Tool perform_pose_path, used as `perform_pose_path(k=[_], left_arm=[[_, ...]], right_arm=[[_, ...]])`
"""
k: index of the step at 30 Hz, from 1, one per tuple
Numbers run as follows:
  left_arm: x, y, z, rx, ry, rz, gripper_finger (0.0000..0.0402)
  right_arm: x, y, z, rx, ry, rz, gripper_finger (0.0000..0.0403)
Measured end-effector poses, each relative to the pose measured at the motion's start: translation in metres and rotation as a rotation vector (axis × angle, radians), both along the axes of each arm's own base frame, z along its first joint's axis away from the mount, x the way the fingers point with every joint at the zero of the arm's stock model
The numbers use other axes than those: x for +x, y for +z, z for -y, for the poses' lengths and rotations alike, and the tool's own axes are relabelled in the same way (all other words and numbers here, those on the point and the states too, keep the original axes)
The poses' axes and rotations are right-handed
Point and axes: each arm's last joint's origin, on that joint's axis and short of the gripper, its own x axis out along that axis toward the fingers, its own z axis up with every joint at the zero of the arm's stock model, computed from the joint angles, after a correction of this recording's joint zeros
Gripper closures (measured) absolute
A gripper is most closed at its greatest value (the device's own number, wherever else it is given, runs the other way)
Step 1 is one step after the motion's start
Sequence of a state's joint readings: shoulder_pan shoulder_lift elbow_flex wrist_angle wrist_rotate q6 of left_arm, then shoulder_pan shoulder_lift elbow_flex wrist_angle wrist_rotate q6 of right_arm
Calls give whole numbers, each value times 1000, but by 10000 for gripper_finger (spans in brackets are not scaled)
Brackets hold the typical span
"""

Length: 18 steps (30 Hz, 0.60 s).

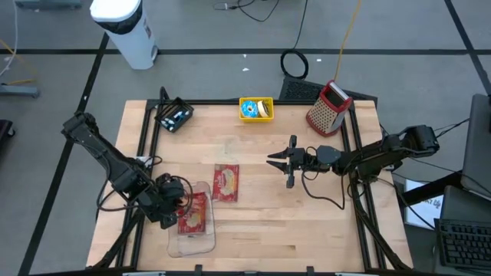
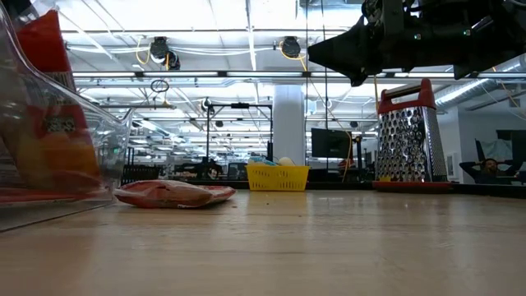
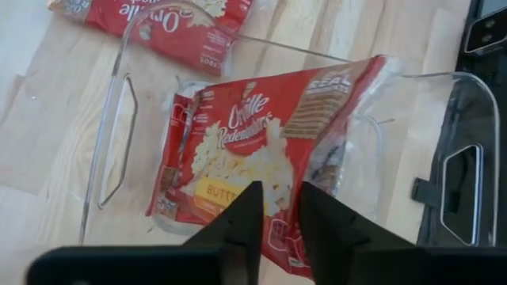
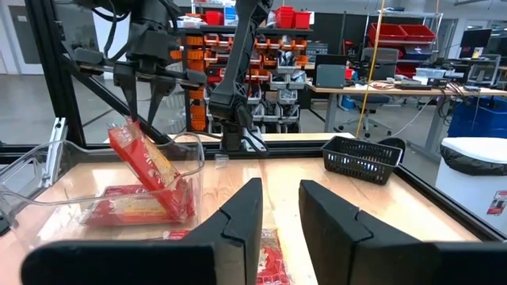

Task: Pick & Place Food Item
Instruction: Put the top red popcorn bag into the transparent bin

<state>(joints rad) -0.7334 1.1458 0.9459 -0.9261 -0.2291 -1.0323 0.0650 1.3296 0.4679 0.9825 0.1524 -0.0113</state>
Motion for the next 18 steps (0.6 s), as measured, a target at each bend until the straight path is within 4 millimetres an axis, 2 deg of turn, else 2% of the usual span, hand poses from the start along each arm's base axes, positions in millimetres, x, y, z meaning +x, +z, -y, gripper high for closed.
perform_pose_path(k=[11, 18], left_arm=[[0, 0, -1, -17, 49, -9, 222], [-1, 0, 0, -35, 40, -22, 178]], right_arm=[[0, 0, 0, 0, 0, 0, 326], [0, 0, 0, 0, 0, 0, 326]])
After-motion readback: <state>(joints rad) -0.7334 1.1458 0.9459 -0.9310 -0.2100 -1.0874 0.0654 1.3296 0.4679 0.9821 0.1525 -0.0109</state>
